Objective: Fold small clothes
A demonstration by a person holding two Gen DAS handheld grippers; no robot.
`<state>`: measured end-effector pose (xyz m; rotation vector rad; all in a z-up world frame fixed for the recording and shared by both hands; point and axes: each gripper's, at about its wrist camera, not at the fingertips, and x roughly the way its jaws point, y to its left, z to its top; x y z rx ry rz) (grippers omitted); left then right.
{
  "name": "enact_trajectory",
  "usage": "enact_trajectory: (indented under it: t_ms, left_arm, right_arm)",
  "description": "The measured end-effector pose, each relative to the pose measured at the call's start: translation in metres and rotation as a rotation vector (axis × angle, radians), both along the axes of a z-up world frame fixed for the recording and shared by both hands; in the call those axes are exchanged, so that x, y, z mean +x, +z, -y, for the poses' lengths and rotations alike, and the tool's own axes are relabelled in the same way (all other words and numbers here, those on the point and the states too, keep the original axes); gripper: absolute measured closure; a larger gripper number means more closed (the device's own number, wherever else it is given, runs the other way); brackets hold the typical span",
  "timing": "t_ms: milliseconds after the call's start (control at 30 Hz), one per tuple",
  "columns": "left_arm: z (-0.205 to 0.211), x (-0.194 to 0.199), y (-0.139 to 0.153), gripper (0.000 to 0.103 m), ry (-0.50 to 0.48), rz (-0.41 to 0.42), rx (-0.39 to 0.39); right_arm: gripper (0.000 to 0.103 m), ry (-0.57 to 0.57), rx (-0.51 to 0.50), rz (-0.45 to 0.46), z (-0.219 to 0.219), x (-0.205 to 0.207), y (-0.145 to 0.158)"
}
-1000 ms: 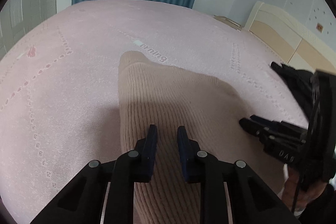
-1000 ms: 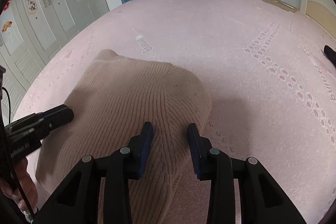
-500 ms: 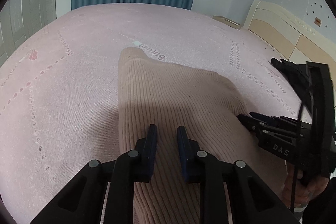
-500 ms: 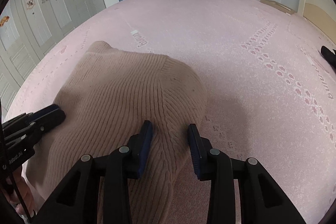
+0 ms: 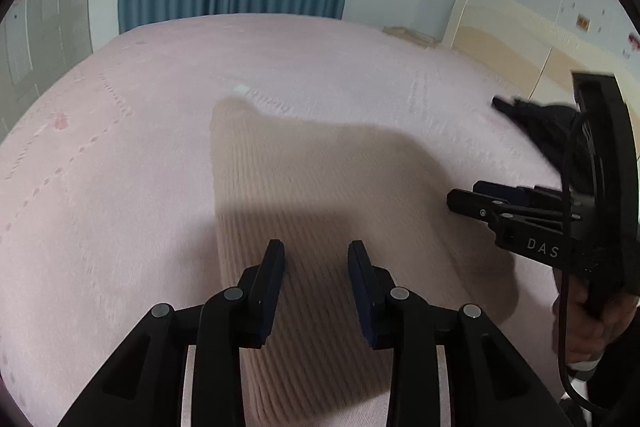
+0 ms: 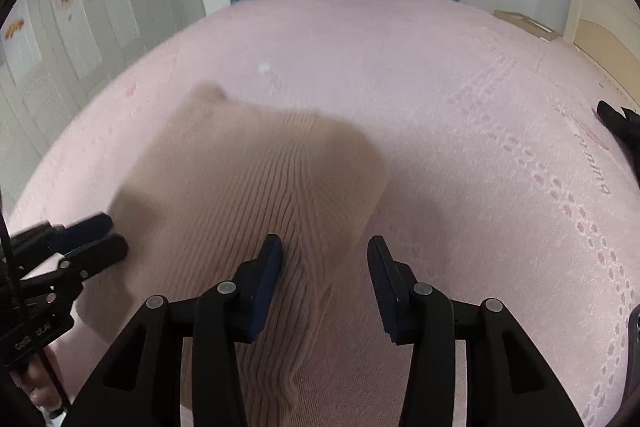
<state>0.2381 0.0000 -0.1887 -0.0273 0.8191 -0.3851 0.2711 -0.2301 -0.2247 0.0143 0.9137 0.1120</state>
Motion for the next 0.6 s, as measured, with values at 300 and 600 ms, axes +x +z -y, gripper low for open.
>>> enact_trajectory:
  t_ms: [300,600]
  left_arm:
    - [-0.003,0.071,-0.006,0.073,0.008,-0.024,-0.030]
    - [-0.001,0.097,-0.026,0.073,0.029,-0.055,0.021]
  right_arm:
    - [0.068,-0.017,0.001,0.020,0.001,0.041,0.000]
    - [0.071,-0.030,-0.091,-0.039,-0.007,0.058,-0.035]
